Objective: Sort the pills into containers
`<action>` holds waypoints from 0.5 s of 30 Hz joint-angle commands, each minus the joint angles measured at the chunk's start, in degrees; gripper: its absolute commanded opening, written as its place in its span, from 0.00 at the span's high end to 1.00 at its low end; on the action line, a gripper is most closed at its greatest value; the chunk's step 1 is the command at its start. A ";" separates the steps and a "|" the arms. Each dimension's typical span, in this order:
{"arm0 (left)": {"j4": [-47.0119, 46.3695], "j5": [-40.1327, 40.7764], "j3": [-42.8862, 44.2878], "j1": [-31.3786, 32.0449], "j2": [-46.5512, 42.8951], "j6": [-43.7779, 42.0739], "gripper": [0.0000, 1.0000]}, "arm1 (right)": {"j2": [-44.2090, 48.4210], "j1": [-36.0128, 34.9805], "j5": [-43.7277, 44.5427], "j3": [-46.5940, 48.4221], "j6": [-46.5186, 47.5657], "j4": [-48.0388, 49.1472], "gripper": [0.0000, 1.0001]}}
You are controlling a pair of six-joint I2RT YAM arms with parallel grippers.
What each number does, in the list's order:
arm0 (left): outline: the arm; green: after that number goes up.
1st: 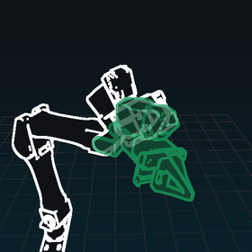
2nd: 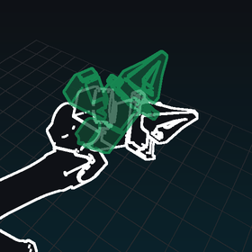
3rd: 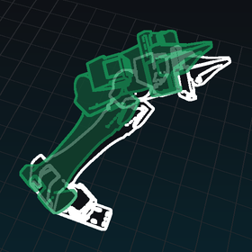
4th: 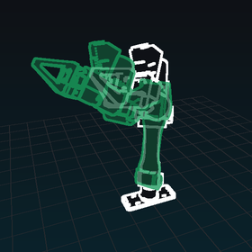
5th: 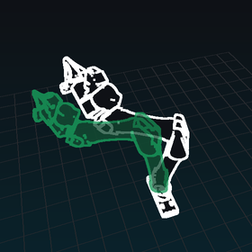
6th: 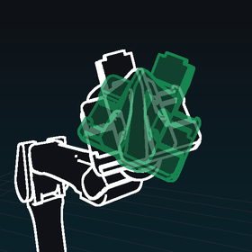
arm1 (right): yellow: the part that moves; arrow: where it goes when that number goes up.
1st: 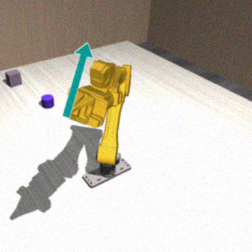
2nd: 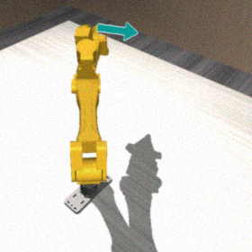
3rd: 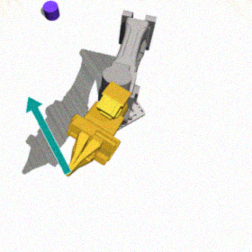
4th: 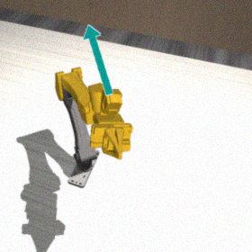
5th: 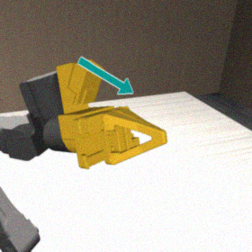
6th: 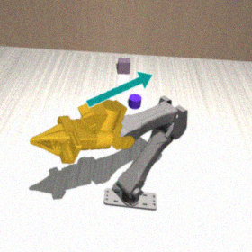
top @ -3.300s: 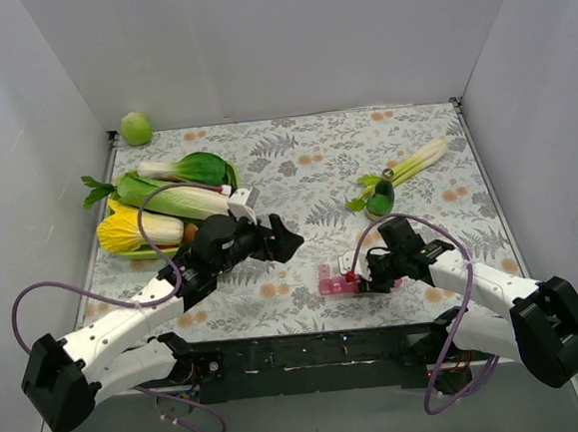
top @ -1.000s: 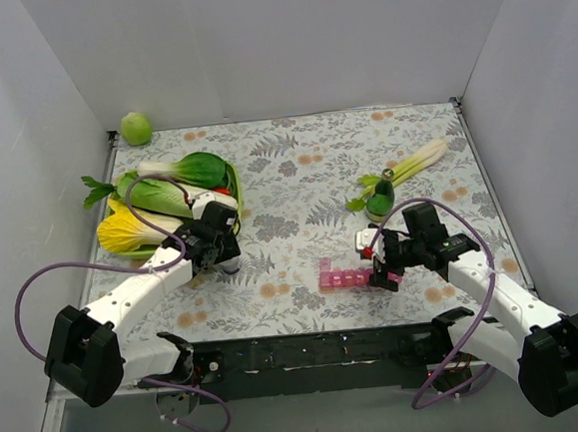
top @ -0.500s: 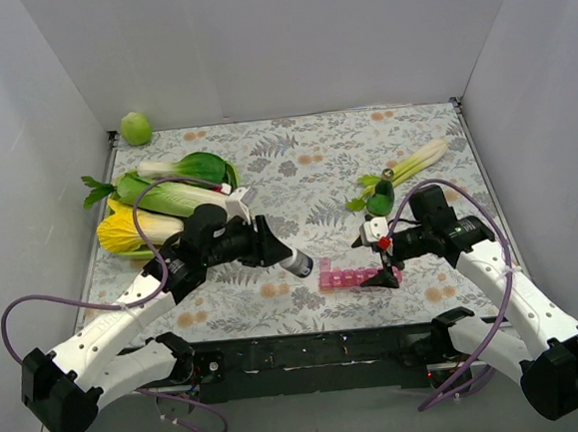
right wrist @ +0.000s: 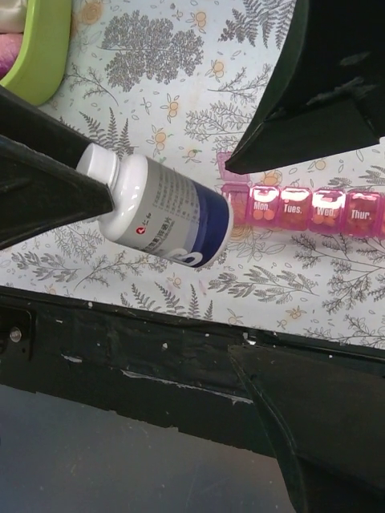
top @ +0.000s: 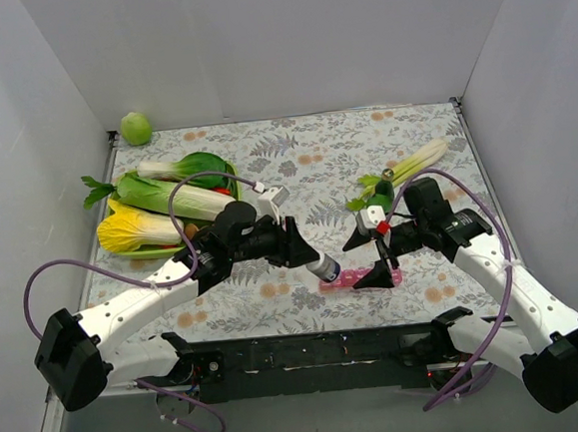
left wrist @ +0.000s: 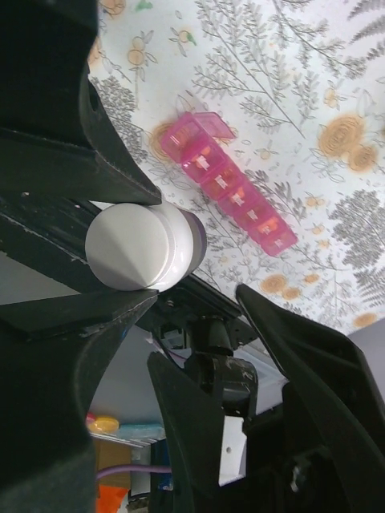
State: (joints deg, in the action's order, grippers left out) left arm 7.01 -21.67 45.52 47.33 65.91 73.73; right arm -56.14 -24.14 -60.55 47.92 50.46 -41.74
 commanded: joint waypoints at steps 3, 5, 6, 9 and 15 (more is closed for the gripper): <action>-6.39 -1.80 3.00 0.66 0.45 1.50 1.00 | -0.28 -2.57 -0.18 0.15 -6.32 5.43 0.06; -8.22 -1.88 3.00 0.83 0.62 2.02 1.00 | -1.25 -3.37 0.26 0.24 -7.56 6.66 0.06; -8.58 -1.71 2.91 1.09 0.80 2.29 1.00 | -1.69 -3.72 0.17 0.42 -8.44 7.36 0.06; -10.43 -0.92 2.30 1.45 1.06 3.61 1.00 | -3.10 -4.86 -0.18 0.60 -10.63 9.73 0.07; -14.56 0.83 1.59 2.59 1.77 6.59 1.00 | -5.21 -5.83 5.35 -0.02 -19.95 16.77 0.09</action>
State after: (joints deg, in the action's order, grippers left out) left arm -1.48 -22.13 46.46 49.04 68.16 77.95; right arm -60.49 -29.28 -57.82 47.75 37.76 -31.64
